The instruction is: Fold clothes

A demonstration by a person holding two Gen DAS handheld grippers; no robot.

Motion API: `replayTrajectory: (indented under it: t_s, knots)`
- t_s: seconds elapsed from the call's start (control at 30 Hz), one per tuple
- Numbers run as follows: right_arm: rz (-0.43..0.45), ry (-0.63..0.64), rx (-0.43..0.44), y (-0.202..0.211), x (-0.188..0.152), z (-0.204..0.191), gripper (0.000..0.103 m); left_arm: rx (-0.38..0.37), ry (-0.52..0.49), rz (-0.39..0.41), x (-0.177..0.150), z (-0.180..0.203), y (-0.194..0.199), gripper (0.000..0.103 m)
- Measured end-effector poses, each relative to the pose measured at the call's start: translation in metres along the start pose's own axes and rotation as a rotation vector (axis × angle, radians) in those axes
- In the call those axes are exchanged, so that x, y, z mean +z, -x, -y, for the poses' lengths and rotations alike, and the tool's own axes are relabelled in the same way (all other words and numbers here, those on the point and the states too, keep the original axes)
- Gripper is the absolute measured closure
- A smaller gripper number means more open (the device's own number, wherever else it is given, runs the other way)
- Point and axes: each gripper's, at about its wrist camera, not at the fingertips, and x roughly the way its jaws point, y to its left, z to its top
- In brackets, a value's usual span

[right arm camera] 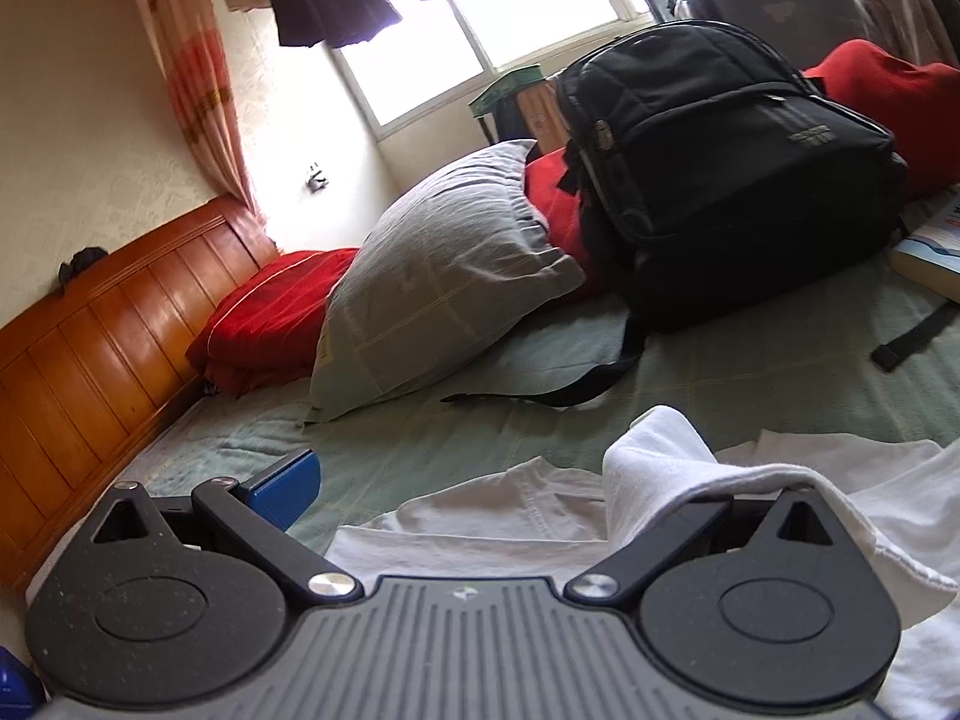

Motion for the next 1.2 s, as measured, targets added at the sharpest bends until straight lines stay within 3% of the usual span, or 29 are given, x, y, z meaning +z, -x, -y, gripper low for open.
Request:
replayTrajectory:
  t_s: [0.53, 0.77, 0.9, 1.07, 1.2]
  knots:
    - [-0.107, 0.081, -0.034, -0.052, -0.026, -0.024, 0.0, 0.009, 0.015, -0.006, -0.002, -0.002, 0.0, 0.001]
    - [-0.192, 0.047, -0.047, -0.061, -0.05, -0.006, 0.0, 0.008, 0.027, -0.014, -0.004, -0.005, -0.002, 0.001]
    - [-0.195, -0.051, -0.01, -0.045, -0.054, 0.013, 0.0, 0.002, 0.028, -0.013, -0.005, -0.005, -0.003, 0.001]
    - [-0.231, -0.261, 0.042, -0.012, -0.062, 0.052, 0.0, -0.007, 0.028, -0.011, -0.006, -0.005, -0.004, 0.001]
    - [-0.217, -0.324, 0.056, 0.027, -0.053, 0.073, 0.0, -0.009, 0.031, -0.01, -0.006, -0.006, -0.006, 0.001]
